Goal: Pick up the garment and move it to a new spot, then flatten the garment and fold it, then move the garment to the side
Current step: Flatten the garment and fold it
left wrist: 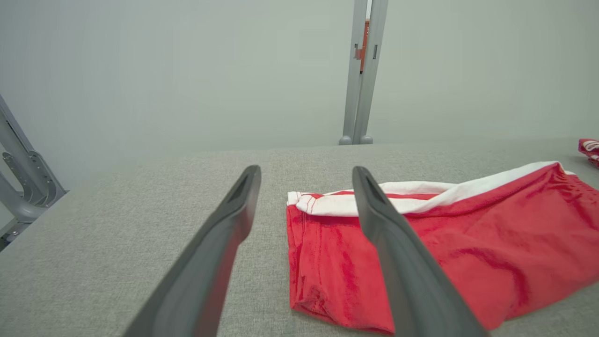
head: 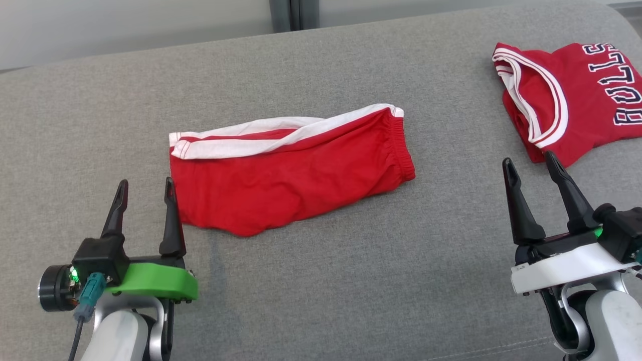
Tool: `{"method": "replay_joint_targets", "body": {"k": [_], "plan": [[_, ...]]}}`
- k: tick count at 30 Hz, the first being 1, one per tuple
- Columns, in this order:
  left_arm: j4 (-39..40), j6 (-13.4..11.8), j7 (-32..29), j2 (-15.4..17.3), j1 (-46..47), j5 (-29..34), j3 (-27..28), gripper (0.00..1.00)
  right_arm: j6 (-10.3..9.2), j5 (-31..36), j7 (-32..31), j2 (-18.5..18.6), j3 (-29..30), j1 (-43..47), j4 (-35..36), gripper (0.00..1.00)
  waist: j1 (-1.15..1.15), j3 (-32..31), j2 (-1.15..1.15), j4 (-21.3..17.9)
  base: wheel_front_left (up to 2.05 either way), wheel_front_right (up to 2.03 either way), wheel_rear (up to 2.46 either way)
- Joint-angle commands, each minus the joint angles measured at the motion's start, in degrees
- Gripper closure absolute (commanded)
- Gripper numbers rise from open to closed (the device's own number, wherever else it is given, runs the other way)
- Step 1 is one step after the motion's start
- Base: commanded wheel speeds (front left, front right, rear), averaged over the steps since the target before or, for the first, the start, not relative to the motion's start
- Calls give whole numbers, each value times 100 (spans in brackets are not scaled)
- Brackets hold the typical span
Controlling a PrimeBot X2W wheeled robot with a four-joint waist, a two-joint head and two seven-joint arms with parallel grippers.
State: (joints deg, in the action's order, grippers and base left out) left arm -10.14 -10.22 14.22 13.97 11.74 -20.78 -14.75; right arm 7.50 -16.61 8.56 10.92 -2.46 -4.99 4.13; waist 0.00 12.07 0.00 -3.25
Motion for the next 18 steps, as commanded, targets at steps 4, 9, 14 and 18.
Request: {"method": "replay_joint_targets", "body": {"k": [4,9,14,18], "plan": [[527,-156,3,194,-392,162,39,0,-4,94,-160,53,99,128,140,0,0,-155,0,108,0,0,0],[874,-263,-150,272,-614,169,50,0,-4,104,-281,71,190,175,220,0,0,-191,0,156,0,0,0],[1027,-339,-234,279,-709,151,41,0,-4,96,-334,59,218,194,240,0,0,-187,0,179,0,0,0],[1082,-360,-248,281,-663,143,28,0,-4,83,-360,83,264,185,219,0,0,-136,0,216,0,0,0]]}}
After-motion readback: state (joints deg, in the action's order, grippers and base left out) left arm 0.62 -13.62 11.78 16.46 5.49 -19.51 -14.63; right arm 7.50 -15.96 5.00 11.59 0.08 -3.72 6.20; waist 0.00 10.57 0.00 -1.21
